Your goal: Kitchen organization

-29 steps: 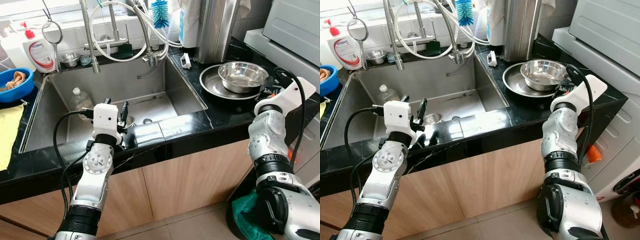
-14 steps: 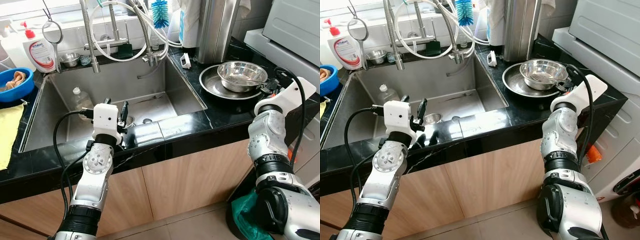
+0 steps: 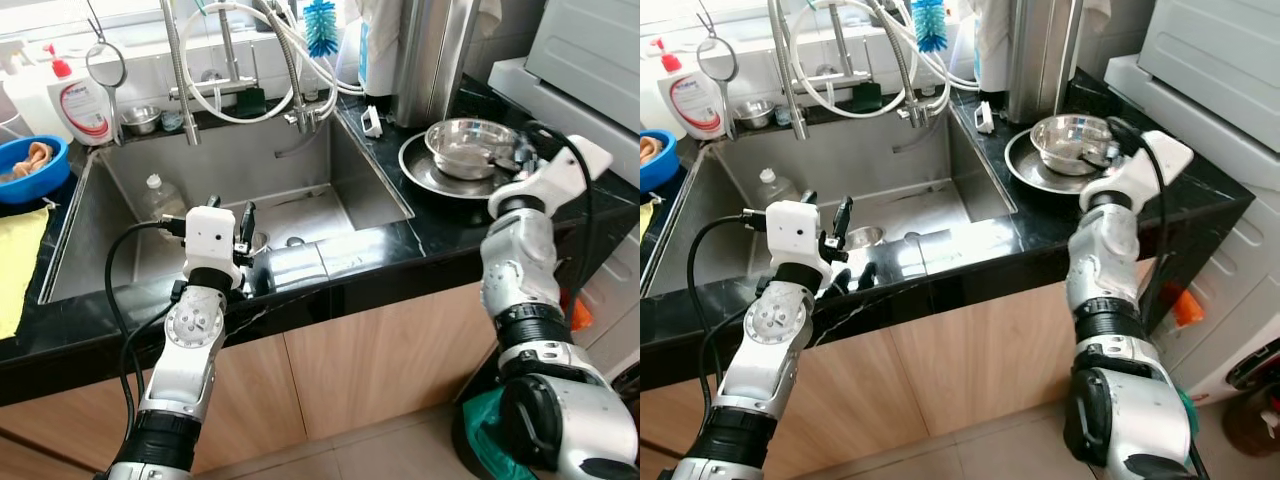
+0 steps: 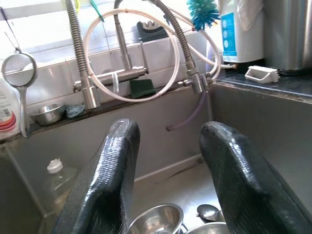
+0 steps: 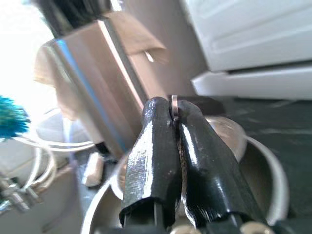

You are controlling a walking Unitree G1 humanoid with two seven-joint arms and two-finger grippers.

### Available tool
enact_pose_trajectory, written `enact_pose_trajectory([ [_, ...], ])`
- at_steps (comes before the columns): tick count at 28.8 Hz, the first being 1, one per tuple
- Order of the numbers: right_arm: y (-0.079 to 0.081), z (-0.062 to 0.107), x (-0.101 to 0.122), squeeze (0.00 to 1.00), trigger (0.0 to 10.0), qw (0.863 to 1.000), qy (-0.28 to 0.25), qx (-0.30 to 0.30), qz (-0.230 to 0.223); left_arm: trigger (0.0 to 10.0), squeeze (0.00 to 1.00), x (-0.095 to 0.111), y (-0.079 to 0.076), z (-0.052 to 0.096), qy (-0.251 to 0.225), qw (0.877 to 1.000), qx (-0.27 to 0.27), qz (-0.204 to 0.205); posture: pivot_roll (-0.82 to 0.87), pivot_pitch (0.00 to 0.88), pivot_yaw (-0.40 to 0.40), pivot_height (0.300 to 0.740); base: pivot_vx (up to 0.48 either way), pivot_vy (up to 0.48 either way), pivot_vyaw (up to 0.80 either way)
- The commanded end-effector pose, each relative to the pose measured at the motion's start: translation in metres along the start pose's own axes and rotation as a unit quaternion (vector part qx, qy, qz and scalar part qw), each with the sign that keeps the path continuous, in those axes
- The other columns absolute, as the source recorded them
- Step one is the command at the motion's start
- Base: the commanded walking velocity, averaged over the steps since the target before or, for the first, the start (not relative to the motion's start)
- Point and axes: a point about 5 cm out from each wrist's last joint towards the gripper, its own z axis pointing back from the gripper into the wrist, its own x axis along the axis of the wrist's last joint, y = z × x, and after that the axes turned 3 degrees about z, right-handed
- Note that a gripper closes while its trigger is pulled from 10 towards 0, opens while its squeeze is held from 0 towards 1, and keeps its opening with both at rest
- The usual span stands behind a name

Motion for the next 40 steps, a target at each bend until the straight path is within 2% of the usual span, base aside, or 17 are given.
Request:
enact_pose_trajectory([
  [1,0.021,-0.003,0.018,0.00,10.0,0.998,-0.042,0.044,0.012,10.0,0.00,0.002,0.004,0.000,0.001,1.000,0.007,-0.011,-0.13,0.000,0.081,0.740,0.000,0.000,0.00],
  [2,0.030,-0.003,0.025,0.00,10.0,0.996,-0.063,0.067,0.024,10.0,0.00,0.002,0.004,0.000,0.000,1.000,0.008,-0.011,-0.13,0.000,0.079,0.740,0.000,0.000,0.00],
  [5,0.044,-0.003,0.034,0.00,10.0,0.988,-0.082,0.114,0.056,10.0,0.00,0.002,0.004,0.000,0.000,1.000,0.009,-0.011,-0.14,0.000,0.078,0.740,0.000,0.000,0.00],
  [7,0.059,-0.001,0.037,0.00,10.0,0.978,-0.092,0.170,0.084,10.0,0.00,0.001,0.004,0.000,0.000,1.000,0.009,-0.011,-0.13,0.000,0.076,0.740,0.000,0.000,0.00],
  [8,0.070,0.002,0.036,0.00,10.0,0.968,-0.088,0.212,0.099,10.0,0.00,0.001,0.004,0.000,0.000,1.000,0.009,-0.011,-0.13,0.000,0.076,0.740,0.000,0.000,0.00],
  [10,0.080,0.006,0.030,0.00,10.0,0.957,-0.069,0.257,0.118,10.0,0.00,0.001,0.003,0.000,0.000,1.000,0.009,-0.010,-0.14,0.000,0.075,0.740,0.000,0.000,0.00],
  [13,0.088,0.010,0.015,0.00,10.0,0.942,-0.026,0.299,0.151,10.0,0.00,0.001,0.003,0.000,0.000,1.000,0.010,-0.010,-0.14,0.000,0.072,0.740,0.000,0.000,0.00],
  [15,0.089,0.011,0.005,0.00,10.0,0.937,0.002,0.313,0.157,10.0,0.00,0.001,0.003,0.000,0.000,1.000,0.011,-0.010,-0.13,0.000,0.070,0.740,0.000,0.000,0.00],
  [17,0.090,0.014,-0.006,0.00,10.0,0.925,0.026,0.337,0.174,10.0,0.00,0.001,0.003,0.000,0.000,1.000,0.011,-0.010,-0.13,0.000,0.068,0.740,0.000,0.000,0.00],
  [18,0.089,0.016,-0.018,0.00,10.0,0.917,0.058,0.345,0.191,10.0,0.00,0.001,0.004,0.001,0.000,1.000,0.012,-0.010,-0.13,0.000,0.066,0.740,0.000,0.000,0.00],
  [19,0.089,0.016,-0.018,0.00,10.0,0.917,0.058,0.345,0.191,10.0,0.00,0.001,0.004,0.001,0.000,1.000,0.012,-0.010,-0.13,0.000,0.066,0.740,0.000,0.000,0.00],
  [20,0.087,0.017,-0.027,0.00,10.0,0.912,0.086,0.349,0.195,10.0,0.00,0.001,0.004,0.001,0.000,1.000,0.013,-0.011,-0.13,0.000,0.064,0.740,0.000,0.000,0.00],
  [25,0.084,0.024,-0.042,0.00,10.0,0.897,0.126,0.374,0.200,10.0,0.00,0.001,0.005,0.002,0.001,1.000,0.015,-0.012,-0.12,0.000,0.063,0.740,0.000,0.000,0.00],
  [29,0.078,0.027,-0.052,0.00,10.0,0.896,0.150,0.369,0.198,10.0,0.00,0.000,0.005,0.002,0.004,1.000,0.014,-0.014,-0.12,0.000,0.064,0.740,0.000,0.000,0.00],
  [33,0.066,0.028,-0.063,0.00,10.0,0.902,0.181,0.337,0.199,10.0,0.00,0.000,0.006,0.003,0.005,1.000,0.013,-0.015,-0.12,0.000,0.068,0.740,0.000,0.000,0.00],
  [40,0.065,0.031,-0.066,0.00,10.0,0.903,0.184,0.336,0.196,10.0,0.00,0.000,0.005,0.003,0.006,1.000,0.010,-0.015,-0.12,0.000,0.072,0.740,0.000,0.000,0.00],
])
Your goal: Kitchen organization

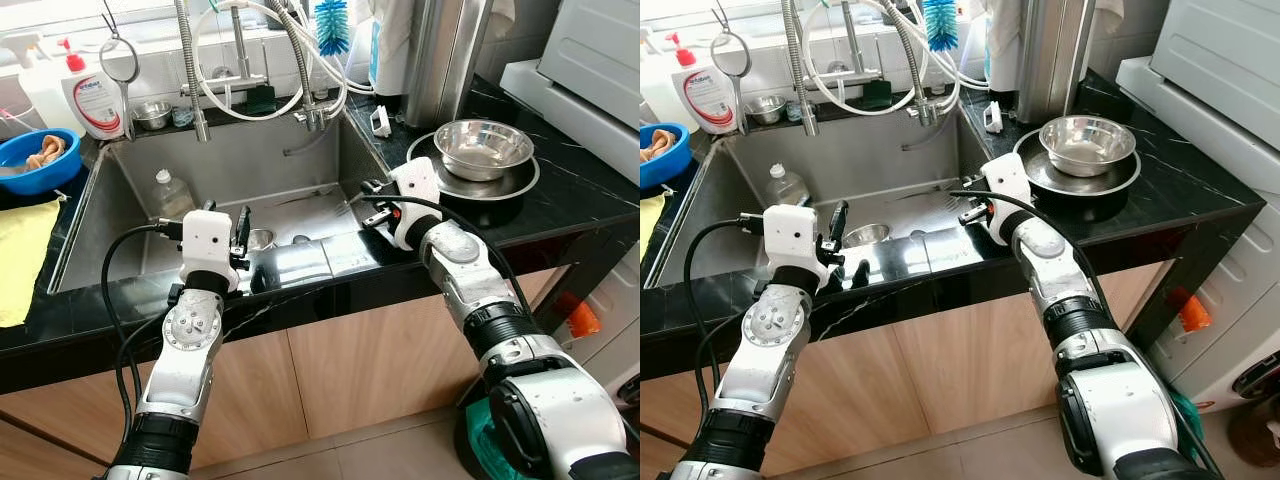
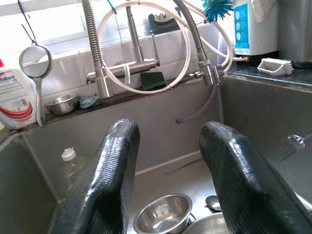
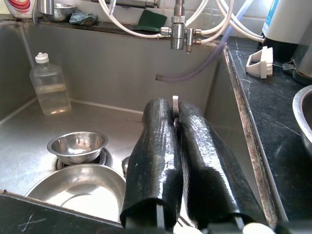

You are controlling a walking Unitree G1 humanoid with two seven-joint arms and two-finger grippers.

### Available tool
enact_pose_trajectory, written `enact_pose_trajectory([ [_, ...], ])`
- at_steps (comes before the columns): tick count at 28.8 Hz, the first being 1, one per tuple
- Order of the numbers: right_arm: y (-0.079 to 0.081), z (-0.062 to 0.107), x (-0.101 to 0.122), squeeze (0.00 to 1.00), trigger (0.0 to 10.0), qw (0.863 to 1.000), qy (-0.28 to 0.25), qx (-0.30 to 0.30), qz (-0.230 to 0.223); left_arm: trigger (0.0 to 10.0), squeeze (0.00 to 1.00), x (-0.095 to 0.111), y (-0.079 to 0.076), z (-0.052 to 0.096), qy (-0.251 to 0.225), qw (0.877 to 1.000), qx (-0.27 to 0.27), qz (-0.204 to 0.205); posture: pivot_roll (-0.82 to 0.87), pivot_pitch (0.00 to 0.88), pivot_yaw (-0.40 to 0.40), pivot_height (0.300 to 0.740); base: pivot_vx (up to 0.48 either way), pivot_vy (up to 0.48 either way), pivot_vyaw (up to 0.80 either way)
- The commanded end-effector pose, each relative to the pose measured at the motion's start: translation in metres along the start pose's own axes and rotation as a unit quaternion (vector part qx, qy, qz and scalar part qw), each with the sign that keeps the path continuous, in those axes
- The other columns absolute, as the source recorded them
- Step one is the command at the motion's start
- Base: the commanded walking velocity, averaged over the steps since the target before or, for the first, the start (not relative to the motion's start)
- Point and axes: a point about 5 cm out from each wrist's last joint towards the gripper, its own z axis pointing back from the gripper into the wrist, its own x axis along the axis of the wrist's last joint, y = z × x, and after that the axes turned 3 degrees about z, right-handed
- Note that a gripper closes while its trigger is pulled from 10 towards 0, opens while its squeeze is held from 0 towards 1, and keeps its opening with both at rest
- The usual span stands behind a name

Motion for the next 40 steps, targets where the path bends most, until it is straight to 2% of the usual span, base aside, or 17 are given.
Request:
enact_pose_trajectory([
  [1,0.002,-0.001,-0.002,0.00,10.0,1.000,0.003,-0.001,-0.002,10.0,0.00,0.004,0.002,0.001,-0.006,1.000,-0.002,-0.012,-0.12,0.000,0.072,0.740,0.000,0.000,0.00],
  [2,0.002,-0.001,-0.002,0.00,10.0,1.000,0.003,-0.003,-0.001,10.0,0.00,0.004,0.001,0.001,-0.006,1.000,-0.002,-0.012,-0.12,0.000,0.071,0.740,0.000,0.000,0.00],
  [3,0.002,-0.001,-0.001,1.00,10.0,1.000,-0.001,-0.010,-0.007,10.0,0.00,0.004,0.000,0.001,-0.006,1.000,-0.004,-0.011,-0.12,0.000,0.073,0.740,0.000,0.000,0.00],
  [17,-0.003,0.001,0.003,1.00,10.0,0.999,-0.021,-0.049,-0.011,10.0,0.00,0.004,-0.003,0.000,-0.008,1.000,-0.014,-0.010,-0.13,0.000,0.075,0.740,0.000,0.000,0.00],
  [18,-0.004,0.002,0.005,0.23,10.0,0.998,-0.028,-0.053,-0.007,10.0,0.00,0.003,-0.003,0.000,-0.008,1.000,-0.015,-0.010,-0.13,0.000,0.076,0.740,0.000,0.000,0.00],
  [19,-0.004,0.004,0.010,0.00,10.0,0.997,-0.050,-0.065,-0.015,10.0,0.00,0.003,-0.003,0.000,-0.008,1.000,-0.015,-0.016,-0.13,0.000,0.074,0.740,0.000,0.000,0.00],
  [21,-0.004,0.011,0.019,0.00,10.0,0.990,-0.099,-0.091,-0.035,10.0,0.00,0.004,0.000,-0.001,-0.012,1.000,-0.008,-0.019,-0.14,0.000,0.074,0.740,0.000,0.000,0.00],
  [28,-0.003,0.031,0.040,0.00,10.0,0.974,-0.186,-0.119,-0.048,10.0,0.00,0.008,-0.002,-0.006,-0.025,0.999,-0.010,-0.018,-0.16,0.000,0.079,0.740,0.000,0.000,0.00],
  [33,0.000,0.040,0.041,0.00,10.0,0.973,-0.192,-0.129,-0.024,10.0,0.00,0.009,-0.003,-0.006,-0.031,0.999,-0.005,-0.021,-0.16,0.000,0.074,0.740,0.000,0.000,0.11],
  [40,0.002,0.047,0.037,0.00,10.0,0.972,-0.192,-0.130,-0.036,10.0,0.00,0.007,0.000,-0.004,-0.025,0.999,0.006,-0.024,-0.16,0.000,0.073,0.740,0.104,-0.391,0.57],
])
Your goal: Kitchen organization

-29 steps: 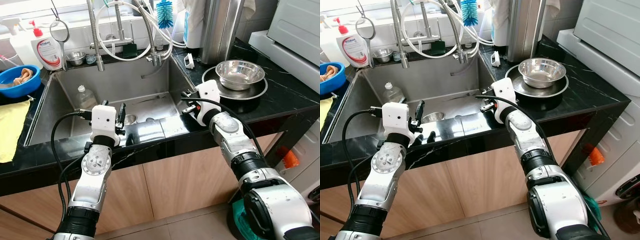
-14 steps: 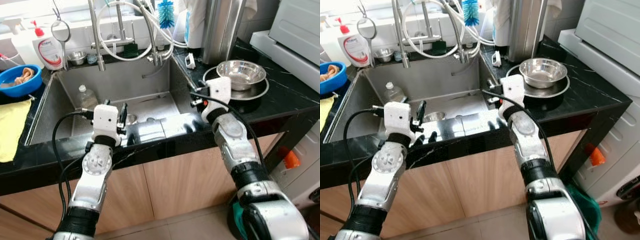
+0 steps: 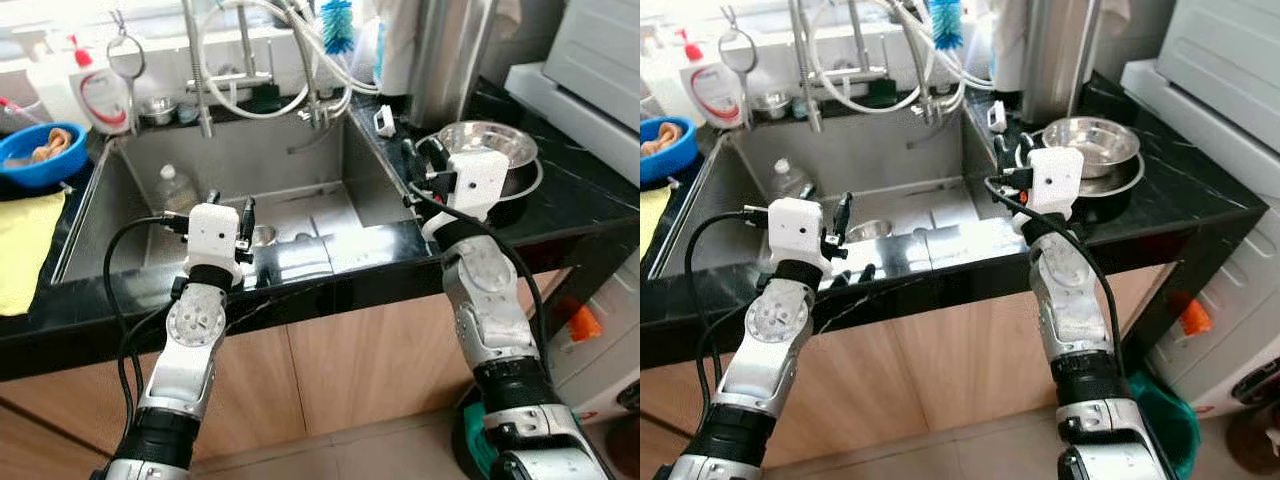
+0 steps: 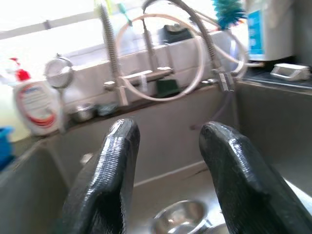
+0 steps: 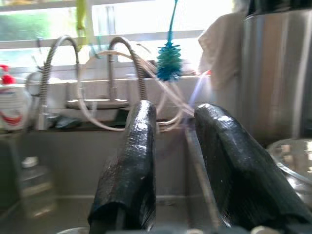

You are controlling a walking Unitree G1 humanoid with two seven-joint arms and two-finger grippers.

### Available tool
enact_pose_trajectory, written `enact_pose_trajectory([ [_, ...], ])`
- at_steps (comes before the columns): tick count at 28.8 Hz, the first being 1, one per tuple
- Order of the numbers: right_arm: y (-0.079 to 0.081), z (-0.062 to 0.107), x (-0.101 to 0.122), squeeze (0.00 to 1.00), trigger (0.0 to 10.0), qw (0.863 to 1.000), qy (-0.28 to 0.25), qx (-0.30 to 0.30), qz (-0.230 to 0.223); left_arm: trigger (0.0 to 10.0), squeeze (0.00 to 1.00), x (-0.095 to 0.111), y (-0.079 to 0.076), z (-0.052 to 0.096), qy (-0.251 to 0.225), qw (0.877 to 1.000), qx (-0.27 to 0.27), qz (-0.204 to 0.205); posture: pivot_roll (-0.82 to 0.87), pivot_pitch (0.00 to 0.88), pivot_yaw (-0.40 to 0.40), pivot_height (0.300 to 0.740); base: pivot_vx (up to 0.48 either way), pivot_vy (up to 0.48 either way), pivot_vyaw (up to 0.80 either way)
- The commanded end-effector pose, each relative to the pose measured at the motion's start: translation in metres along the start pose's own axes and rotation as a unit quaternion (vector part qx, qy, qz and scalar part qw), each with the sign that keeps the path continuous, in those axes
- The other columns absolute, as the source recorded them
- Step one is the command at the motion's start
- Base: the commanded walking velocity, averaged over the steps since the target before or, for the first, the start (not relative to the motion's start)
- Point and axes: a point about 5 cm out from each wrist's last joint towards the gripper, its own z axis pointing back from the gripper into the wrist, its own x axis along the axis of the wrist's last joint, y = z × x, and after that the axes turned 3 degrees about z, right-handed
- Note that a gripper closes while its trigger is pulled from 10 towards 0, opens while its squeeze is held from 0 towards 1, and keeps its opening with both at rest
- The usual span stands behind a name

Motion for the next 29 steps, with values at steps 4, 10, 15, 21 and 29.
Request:
enact_pose_trajectory([
  [4,-0.002,-0.003,0.013,0.00,10.0,1.000,-0.010,0.002,0.002,10.0,0.00,0.003,0.003,-0.004,-0.002,1.000,0.001,-0.006,-0.16,0.000,0.067,0.740,0.247,-0.409,0.00],
  [10,-0.004,-0.005,0.018,0.00,10.0,1.000,-0.012,0.004,0.013,10.0,0.00,-0.002,0.005,-0.003,0.008,1.000,0.009,-0.006,-0.17,0.000,0.071,0.740,0.167,-0.242,0.00],
  [15,-0.005,-0.006,0.019,0.00,10.0,1.000,-0.009,0.002,0.005,10.0,0.00,-0.003,0.001,-0.002,0.012,1.000,-0.004,-0.003,-0.17,0.000,0.066,0.740,0.000,0.000,0.00],
  [21,-0.005,-0.008,0.022,0.00,10.0,1.000,-0.005,0.008,0.015,10.0,0.00,-0.004,0.000,-0.003,0.016,1.000,-0.005,0.009,-0.17,0.000,0.062,0.740,0.000,0.000,0.00],
  [29,-0.008,-0.011,0.027,0.00,10.0,1.000,0.002,0.007,0.028,10.0,0.00,-0.003,0.001,-0.005,0.016,1.000,-0.001,0.008,-0.18,0.000,0.058,0.740,0.000,0.000,0.00],
])
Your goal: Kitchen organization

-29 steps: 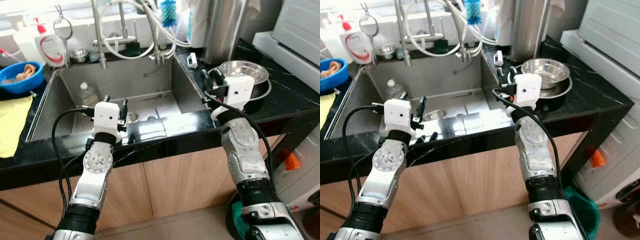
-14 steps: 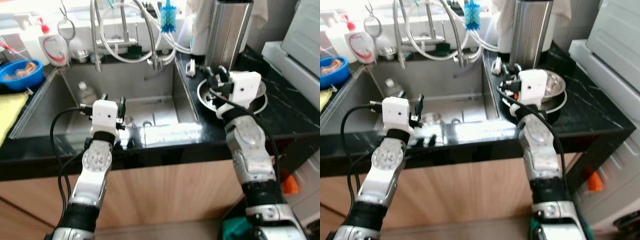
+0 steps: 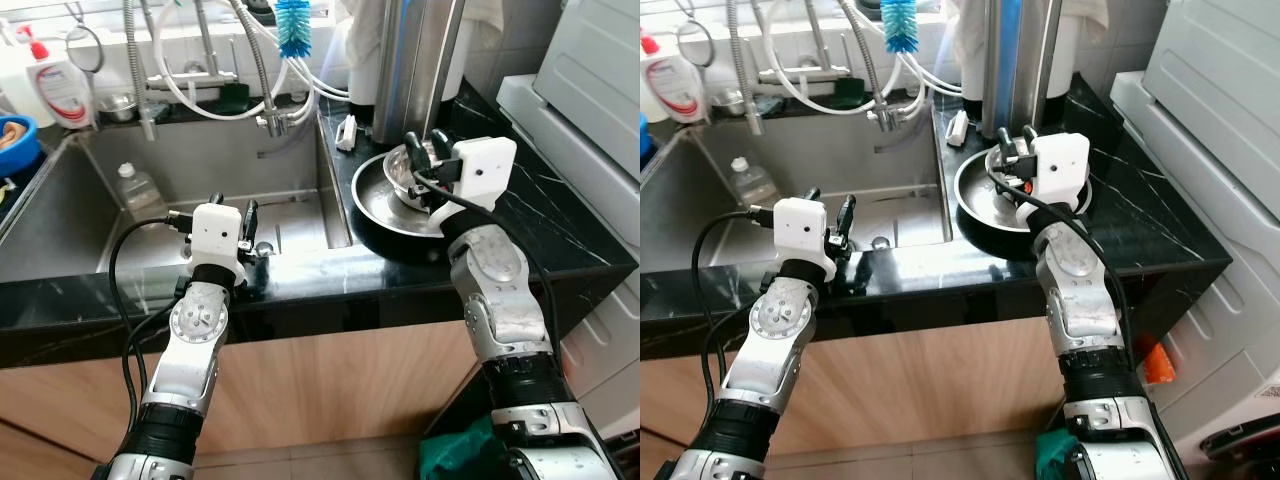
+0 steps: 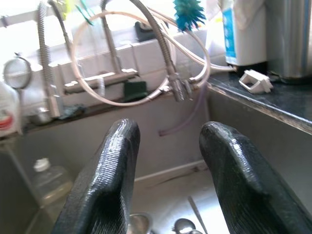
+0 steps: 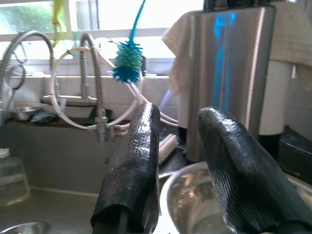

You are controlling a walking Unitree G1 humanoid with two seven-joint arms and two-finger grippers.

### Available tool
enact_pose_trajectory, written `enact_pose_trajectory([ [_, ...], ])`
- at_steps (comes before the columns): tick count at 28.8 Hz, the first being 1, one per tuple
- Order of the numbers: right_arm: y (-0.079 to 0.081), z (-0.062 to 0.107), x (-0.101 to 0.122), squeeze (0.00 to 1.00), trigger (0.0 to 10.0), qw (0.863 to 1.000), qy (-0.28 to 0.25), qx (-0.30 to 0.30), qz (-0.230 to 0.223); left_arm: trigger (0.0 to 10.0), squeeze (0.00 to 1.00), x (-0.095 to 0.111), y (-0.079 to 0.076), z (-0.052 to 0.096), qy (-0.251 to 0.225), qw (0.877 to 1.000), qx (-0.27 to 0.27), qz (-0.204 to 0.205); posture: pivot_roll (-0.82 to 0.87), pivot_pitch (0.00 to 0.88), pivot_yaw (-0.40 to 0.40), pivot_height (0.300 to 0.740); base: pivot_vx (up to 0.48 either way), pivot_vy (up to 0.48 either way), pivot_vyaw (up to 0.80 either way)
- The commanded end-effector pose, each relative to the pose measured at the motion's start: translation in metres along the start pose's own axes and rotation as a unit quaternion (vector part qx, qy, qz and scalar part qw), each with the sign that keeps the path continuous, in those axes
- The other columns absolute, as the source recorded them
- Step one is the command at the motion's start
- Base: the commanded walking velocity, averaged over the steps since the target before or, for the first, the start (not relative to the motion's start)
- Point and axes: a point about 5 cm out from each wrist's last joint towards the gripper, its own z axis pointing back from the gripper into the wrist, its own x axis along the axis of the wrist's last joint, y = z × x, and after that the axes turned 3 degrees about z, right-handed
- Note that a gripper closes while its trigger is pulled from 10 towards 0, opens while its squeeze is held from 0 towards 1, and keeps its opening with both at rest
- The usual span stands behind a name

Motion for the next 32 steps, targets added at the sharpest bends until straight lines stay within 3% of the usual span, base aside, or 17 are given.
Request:
enact_pose_trajectory([
  [1,-0.002,-0.006,0.014,0.00,10.0,1.000,-0.002,0.002,0.013,10.0,0.00,-0.001,0.006,0.000,0.005,1.000,0.009,-0.002,-0.18,0.000,0.058,0.740,0.000,0.000,0.00],
  [4,-0.008,-0.010,0.014,0.00,10.0,0.999,0.023,-0.007,0.023,10.0,0.00,0.000,0.006,-0.001,0.004,1.000,0.010,-0.002,-0.18,0.000,0.058,0.740,0.000,0.000,0.00],
  [5,-0.010,-0.012,0.012,1.00,10.0,0.999,0.039,-0.007,0.017,10.0,0.00,0.000,0.007,-0.002,0.004,1.000,0.010,-0.002,-0.18,0.000,0.059,0.740,0.000,0.000,0.00],
  [12,-0.012,-0.025,0.017,1.00,10.0,0.997,0.077,0.031,0.010,10.0,0.00,0.000,0.008,-0.003,0.006,1.000,0.011,-0.004,-0.19,0.000,0.064,0.740,0.000,0.000,0.00],
  [16,-0.003,-0.034,0.017,1.00,10.0,0.990,0.111,0.085,0.000,10.0,0.00,-0.001,0.008,-0.003,0.008,1.000,0.006,-0.006,-0.18,0.000,0.070,0.740,0.000,0.000,0.00],
  [28,0.012,-0.030,-0.001,0.99,10.0,0.975,0.168,0.145,0.008,10.0,0.00,-0.003,0.007,-0.002,0.015,1.000,-0.002,-0.008,-0.18,0.000,0.075,0.740,0.000,0.000,0.00],
  [29,0.014,-0.029,-0.002,0.00,10.0,0.973,0.173,0.153,0.009,10.0,0.00,-0.003,0.007,-0.001,0.015,1.000,-0.003,-0.008,-0.18,0.000,0.075,0.740,0.000,0.000,0.00],
  [32,0.016,-0.028,-0.003,0.00,10.0,0.969,0.183,0.163,0.019,10.0,0.00,-0.003,0.006,-0.001,0.016,1.000,-0.007,-0.008,-0.18,0.000,0.078,0.740,0.000,0.000,0.00],
])
